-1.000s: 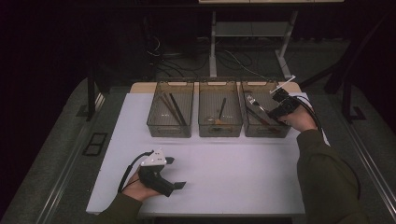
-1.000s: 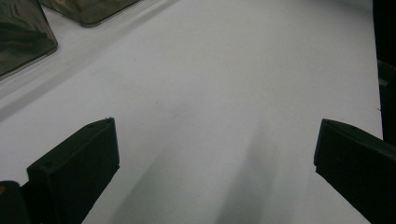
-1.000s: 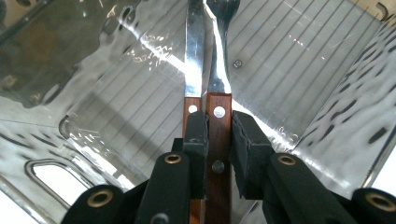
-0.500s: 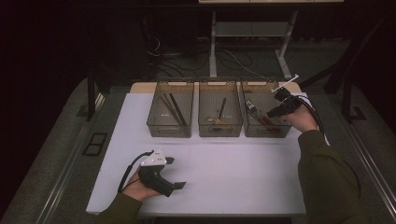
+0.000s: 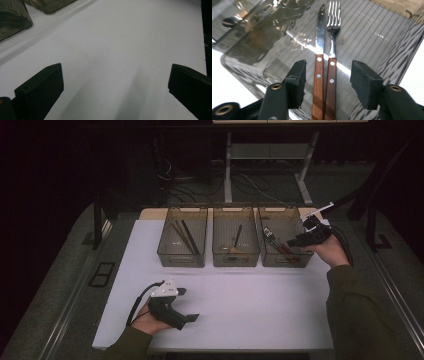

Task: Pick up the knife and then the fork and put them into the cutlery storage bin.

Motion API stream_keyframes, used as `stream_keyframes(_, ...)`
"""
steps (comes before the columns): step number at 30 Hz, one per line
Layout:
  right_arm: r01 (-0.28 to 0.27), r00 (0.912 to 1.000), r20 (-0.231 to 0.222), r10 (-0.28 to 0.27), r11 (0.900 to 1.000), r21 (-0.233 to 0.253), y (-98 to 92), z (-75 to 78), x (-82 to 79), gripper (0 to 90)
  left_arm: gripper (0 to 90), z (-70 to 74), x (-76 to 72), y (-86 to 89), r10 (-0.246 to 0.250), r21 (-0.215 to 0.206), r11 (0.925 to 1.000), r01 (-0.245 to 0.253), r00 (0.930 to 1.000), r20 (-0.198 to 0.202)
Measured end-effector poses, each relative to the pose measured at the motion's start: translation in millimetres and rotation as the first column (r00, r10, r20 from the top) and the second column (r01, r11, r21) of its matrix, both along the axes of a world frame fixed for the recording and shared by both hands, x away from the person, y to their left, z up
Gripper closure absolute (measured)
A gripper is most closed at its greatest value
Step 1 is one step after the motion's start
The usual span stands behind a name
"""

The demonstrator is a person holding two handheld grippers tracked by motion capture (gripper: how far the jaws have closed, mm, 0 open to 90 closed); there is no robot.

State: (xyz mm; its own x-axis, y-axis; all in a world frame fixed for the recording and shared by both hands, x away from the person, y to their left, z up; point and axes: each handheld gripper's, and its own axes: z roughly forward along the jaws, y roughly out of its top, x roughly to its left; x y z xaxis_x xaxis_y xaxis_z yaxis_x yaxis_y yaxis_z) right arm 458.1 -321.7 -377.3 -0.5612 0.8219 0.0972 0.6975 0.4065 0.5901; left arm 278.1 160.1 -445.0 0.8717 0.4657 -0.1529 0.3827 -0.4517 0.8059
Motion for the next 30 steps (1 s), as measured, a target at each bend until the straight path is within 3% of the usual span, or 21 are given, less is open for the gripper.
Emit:
stream_keyframes(8, -0.02, 0.9991, 0.039, 0.018, 0.998, 0.056, -1.4, 2.5, -15.0, 33.6, 0.0, 0.2, 0.3, 0.8, 0.004, -0.005, 1.0, -0.004, 1.0, 0.0)
stream_keyframes(14, -0.061, 0.9965, 0.064, 0.053, 0.991, 0.116, 1.7, 4.3, -28.3, 26.0, 0.0, 0.6, 1.0, 2.9, 0.008, -0.007, 0.9999, -0.008, 1.0, -0.001)
stream_keyframes(19, -0.065, 0.9916, 0.119, 0.049, 0.989, 0.134, 9.8, 8.4, -43.0, 18.5, 0.0, 0.4, 2.3, 3.2, 0.009, -0.009, 0.9999, -0.009, 1.0, 0.001)
stream_keyframes(30, -0.072, 0.9793, 0.198, 0.039, 0.984, 0.16, 16.9, 4.5, -70.6, 13.9, 0.0, -0.5, 4.1, 3.9, 0.01, -0.008, 0.9999, -0.01, 1.0, -0.001)
